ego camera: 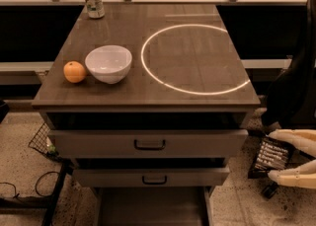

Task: Place rxbar chocolate into bottom drawer

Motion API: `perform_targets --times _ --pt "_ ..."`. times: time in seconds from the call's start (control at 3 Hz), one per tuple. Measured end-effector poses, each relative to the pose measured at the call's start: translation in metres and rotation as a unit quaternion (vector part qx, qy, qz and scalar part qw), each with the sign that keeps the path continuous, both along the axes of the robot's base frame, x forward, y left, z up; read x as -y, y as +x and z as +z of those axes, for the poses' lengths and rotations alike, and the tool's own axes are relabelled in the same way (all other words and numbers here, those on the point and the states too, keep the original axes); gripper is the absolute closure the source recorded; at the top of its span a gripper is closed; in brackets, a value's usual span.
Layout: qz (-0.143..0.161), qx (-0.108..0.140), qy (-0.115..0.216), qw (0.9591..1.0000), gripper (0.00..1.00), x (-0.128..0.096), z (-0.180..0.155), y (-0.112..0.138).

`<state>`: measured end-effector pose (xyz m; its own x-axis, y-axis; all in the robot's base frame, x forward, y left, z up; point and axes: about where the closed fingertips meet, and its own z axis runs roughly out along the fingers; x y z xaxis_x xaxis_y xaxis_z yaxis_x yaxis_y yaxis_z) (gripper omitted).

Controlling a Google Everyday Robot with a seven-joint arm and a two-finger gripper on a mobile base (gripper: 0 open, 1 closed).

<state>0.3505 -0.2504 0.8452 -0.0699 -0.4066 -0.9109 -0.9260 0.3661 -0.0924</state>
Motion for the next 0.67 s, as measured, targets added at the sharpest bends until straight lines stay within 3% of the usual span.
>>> perform_targets --times 0.33,0.67 --pt "0.0 0.0 0.0 1.0 1.0 0.0 0.0 0.0" --pt "0.002 -0.008 -0.031 0.9995 1.0 0.001 -0.053 0.0"
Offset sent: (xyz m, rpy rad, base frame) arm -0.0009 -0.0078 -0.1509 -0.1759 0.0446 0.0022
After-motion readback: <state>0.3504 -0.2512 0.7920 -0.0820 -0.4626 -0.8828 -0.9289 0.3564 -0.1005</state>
